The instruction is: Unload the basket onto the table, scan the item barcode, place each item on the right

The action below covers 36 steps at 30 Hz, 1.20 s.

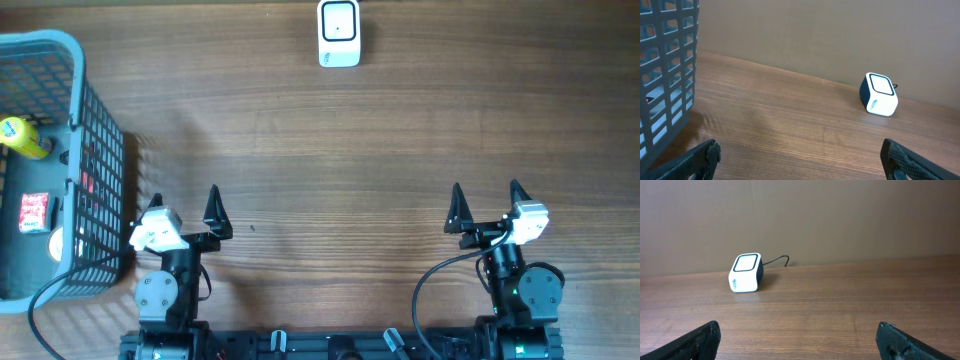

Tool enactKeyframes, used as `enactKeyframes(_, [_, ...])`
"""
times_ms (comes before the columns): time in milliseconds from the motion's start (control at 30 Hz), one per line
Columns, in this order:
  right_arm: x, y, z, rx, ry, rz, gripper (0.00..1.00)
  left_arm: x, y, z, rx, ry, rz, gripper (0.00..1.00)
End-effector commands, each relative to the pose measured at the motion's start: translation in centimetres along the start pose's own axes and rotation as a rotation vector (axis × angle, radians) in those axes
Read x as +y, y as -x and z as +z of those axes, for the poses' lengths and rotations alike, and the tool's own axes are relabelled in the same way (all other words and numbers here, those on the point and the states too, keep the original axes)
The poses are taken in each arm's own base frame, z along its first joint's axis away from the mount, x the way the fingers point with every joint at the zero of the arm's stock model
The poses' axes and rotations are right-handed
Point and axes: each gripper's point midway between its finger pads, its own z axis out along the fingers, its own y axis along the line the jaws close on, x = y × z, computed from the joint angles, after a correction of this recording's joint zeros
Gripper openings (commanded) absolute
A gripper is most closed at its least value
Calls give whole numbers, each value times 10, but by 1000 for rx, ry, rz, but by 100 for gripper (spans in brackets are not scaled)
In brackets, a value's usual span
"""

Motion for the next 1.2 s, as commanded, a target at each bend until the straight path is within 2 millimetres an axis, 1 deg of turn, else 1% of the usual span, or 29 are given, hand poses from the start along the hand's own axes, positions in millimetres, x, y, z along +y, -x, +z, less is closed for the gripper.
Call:
enactKeyframes(0, [0, 1, 0, -8, -5, 16, 100, -1, -5, 1, 15, -9, 17, 100])
enactKeyframes(1067, [-1, 1, 0, -8, -6, 16, 100, -1, -4, 1, 14, -8, 17, 100])
enactKeyframes(1167, [-1, 1, 0, -8, -5, 16, 100, -5, -4, 1, 15, -28, -43, 100])
